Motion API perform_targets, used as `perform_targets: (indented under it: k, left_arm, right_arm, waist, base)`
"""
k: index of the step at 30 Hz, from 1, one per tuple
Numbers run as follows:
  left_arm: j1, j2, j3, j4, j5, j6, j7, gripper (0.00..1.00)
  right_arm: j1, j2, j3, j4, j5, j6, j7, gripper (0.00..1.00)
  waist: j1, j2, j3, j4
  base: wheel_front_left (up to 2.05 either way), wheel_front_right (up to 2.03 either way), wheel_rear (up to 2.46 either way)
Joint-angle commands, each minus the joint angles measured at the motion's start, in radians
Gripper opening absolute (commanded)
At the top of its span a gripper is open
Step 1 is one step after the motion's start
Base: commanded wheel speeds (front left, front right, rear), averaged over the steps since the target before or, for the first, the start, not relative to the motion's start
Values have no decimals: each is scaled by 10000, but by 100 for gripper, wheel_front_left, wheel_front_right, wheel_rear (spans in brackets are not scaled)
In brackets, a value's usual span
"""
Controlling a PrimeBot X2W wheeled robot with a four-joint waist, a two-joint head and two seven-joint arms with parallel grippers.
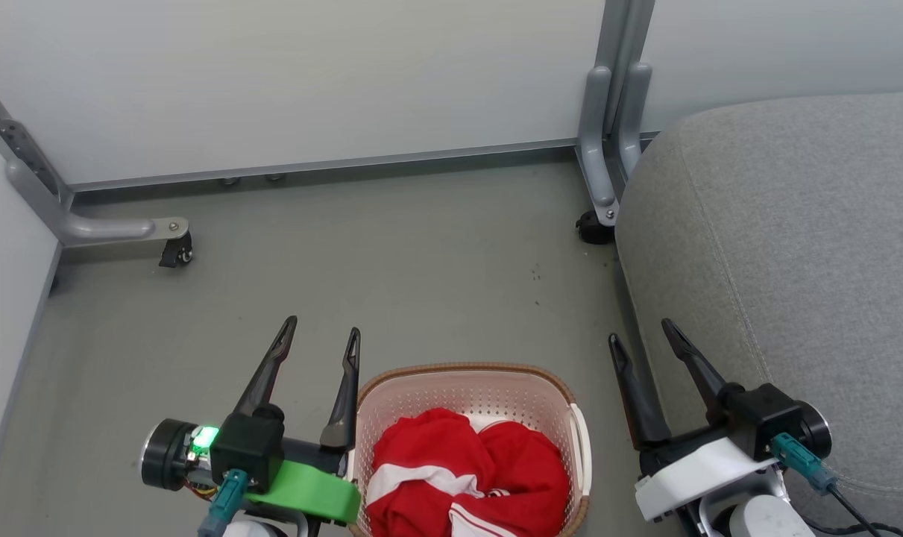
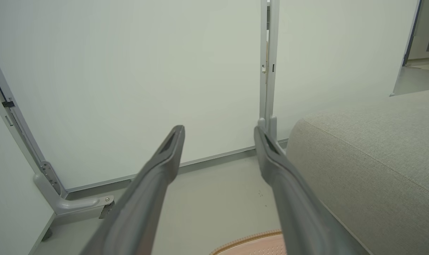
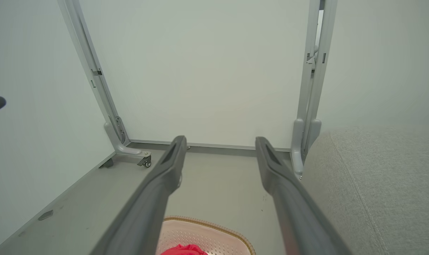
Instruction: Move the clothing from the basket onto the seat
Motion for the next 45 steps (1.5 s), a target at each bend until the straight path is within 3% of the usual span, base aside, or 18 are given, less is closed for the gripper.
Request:
perform_targets:
  k: [1,6,33,45]
  left_arm:
    - [149,85,-41,-76,181,-45,-89,100]
    - [172,86,-97,-93,573,-81,-193,100]
    - [180,36,-130,-61,477,-117,-151,100]
    - [-1019,91,-658,91,727,-372,-151,100]
  right_arm:
    - [109,-19,50,-56,-217,4,-89,100]
    - [95,32,111,-110,-518,4,-173,100]
    - [126,115,192,-108,-429,2,-160,100]
    - [-928,118,-505,-95,-694,2,-160,100]
  waist:
    - [0,0,6,-14]
    - [0,0,67,-56]
    - [0,0,324,12]
    - [0,0,2356,-156]
  base:
    - [0,0,0]
    - [0,0,0]
    - [0,0,0]
    - [0,0,0]
